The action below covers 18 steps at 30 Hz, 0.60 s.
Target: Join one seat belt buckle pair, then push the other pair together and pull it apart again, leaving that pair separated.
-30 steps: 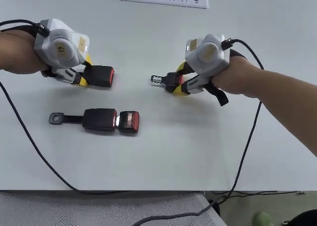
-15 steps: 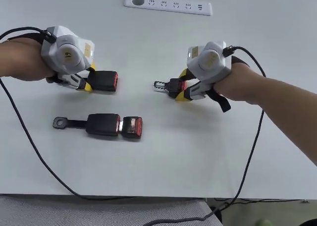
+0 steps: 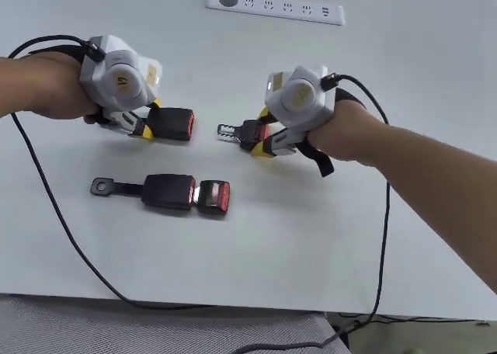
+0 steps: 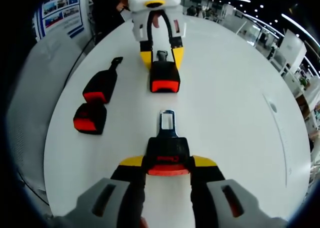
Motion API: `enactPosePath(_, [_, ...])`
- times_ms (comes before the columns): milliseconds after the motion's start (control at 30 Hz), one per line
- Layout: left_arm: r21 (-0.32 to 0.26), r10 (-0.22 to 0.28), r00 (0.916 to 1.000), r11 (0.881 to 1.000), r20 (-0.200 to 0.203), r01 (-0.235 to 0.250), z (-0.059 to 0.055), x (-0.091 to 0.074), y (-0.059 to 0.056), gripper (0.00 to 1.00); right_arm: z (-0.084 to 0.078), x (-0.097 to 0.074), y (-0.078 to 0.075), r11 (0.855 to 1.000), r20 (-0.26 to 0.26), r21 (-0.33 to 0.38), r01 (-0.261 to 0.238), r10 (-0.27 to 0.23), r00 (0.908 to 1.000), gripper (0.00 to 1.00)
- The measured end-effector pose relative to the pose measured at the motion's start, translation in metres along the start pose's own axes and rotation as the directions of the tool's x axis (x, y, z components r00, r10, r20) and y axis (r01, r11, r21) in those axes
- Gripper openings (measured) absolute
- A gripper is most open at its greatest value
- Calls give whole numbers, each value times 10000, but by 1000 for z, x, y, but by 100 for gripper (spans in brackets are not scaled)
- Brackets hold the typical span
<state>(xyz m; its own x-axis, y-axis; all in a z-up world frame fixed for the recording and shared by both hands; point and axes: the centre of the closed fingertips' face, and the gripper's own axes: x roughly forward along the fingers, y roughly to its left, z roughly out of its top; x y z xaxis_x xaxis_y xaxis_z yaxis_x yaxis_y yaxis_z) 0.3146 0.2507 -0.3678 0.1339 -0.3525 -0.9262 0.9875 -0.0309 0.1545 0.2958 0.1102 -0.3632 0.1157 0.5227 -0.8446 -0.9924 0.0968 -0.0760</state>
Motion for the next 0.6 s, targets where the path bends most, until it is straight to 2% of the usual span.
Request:
enactPosePath(100, [20, -20, 10000, 10000, -51, 20, -1, 2, 2, 29, 10, 7, -1, 9999, 105, 119, -95, 93, 9999, 35])
enactPosePath(333, [-130, 47, 10000, 9999, -15, -47, -2, 3, 3, 29, 21, 15, -4, 9996, 89, 254, -83, 81, 9999, 35])
enactPosePath(400, [-140, 34, 10000, 9999, -7, -34, -2, 3, 3, 29, 25, 18, -1, 10000, -54, 0, -82, 82, 10000, 35])
enactPosePath(500, [-112, 12, 10000, 9999, -1, -12, -1, 3, 2, 29, 30, 21, -3, 9996, -233, 237, -144, 149, 9996, 35])
enactPosePath(600, [-138, 1, 10000, 9999, -5, -1, -1, 4, 3, 29, 29, 21, -3, 9998, -359, 123, -165, 170, 9992, 34])
